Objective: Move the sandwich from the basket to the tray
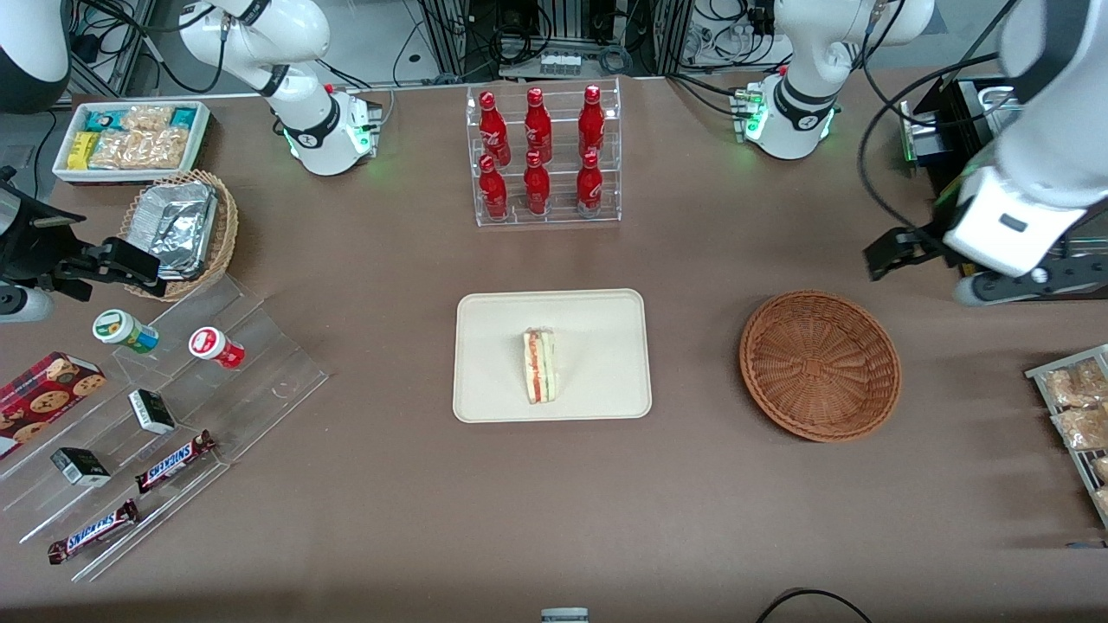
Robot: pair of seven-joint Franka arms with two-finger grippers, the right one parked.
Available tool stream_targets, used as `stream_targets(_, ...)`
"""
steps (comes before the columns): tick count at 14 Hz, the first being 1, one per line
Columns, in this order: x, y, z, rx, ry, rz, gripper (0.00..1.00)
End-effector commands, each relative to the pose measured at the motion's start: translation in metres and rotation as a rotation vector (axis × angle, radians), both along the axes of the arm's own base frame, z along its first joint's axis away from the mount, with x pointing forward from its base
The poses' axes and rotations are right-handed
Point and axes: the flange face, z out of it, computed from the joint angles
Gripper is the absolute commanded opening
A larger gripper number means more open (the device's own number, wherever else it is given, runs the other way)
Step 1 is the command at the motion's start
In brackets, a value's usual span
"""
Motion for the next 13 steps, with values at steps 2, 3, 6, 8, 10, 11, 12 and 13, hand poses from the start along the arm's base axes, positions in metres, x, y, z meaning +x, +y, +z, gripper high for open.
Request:
stream_targets(2, -0.031, 0.057, 0.009, -0.028, 0.012, -0.101, 0.99)
stream_targets(3, -0.035, 0.063, 0.012, -0.04, 0.018, -0.106, 0.99)
stream_targets(6, -0.043, 0.074, 0.014, -0.046, 0.024, -0.104, 0.99)
stream_targets(8, -0.044, 0.076, 0.015, -0.043, 0.021, -0.11, 0.99)
stream_targets(10, -0.044, 0.09, 0.017, -0.045, 0.023, -0.084, 0.99)
stream_targets(11, -0.042, 0.089, 0.015, -0.04, 0.028, -0.085, 0.99)
stream_targets(12, -0.038, 0.089, 0.01, -0.027, 0.038, -0.089, 0.99)
stream_targets(13, -0.036, 0.087, 0.008, -0.027, 0.042, -0.091, 0.99)
